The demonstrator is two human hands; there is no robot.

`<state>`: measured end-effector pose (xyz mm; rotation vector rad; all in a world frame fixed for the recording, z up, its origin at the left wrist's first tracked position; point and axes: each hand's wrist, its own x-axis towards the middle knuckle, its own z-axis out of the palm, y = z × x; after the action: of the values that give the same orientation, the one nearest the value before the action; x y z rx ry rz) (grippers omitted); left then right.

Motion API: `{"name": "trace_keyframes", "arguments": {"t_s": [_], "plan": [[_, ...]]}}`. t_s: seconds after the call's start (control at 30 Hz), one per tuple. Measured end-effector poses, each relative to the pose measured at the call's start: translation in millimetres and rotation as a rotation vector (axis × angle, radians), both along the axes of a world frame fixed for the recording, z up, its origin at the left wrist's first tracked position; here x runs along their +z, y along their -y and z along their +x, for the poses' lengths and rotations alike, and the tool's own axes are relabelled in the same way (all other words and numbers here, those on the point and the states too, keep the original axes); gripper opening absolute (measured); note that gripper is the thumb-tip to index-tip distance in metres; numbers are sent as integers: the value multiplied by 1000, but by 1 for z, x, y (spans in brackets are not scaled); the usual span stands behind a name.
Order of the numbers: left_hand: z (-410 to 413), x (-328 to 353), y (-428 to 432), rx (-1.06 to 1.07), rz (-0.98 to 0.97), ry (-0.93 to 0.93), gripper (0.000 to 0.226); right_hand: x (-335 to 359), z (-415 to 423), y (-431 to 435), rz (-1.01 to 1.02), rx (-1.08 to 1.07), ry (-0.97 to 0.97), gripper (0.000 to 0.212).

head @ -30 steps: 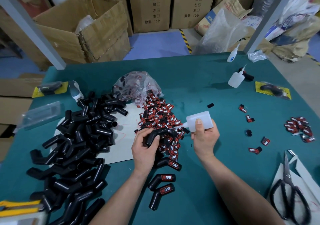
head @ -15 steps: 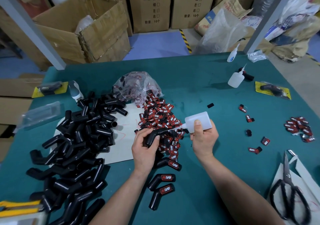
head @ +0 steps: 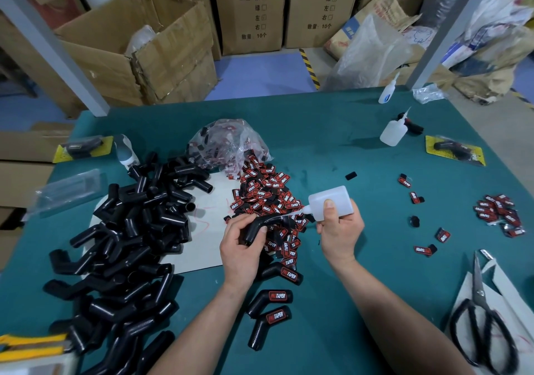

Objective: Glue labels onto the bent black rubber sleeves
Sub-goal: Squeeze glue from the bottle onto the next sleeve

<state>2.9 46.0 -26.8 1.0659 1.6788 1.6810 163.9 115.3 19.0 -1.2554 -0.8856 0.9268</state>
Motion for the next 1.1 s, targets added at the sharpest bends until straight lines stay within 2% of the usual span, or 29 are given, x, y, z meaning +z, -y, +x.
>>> {"name": "trace_keyframes", "arguments": {"t_s": [0.37, 0.6, 1.1], "plan": [[-1, 0, 0, -9, 4, 10, 38, 0, 2, -2, 14, -2, 20, 38], [-1, -1, 0, -10, 9, 5, 48, 1, 3, -2, 20, -6, 23, 35], [-1, -3, -2, -7, 22, -22, 46, -4, 3, -3, -1, 9, 45, 39]]}}
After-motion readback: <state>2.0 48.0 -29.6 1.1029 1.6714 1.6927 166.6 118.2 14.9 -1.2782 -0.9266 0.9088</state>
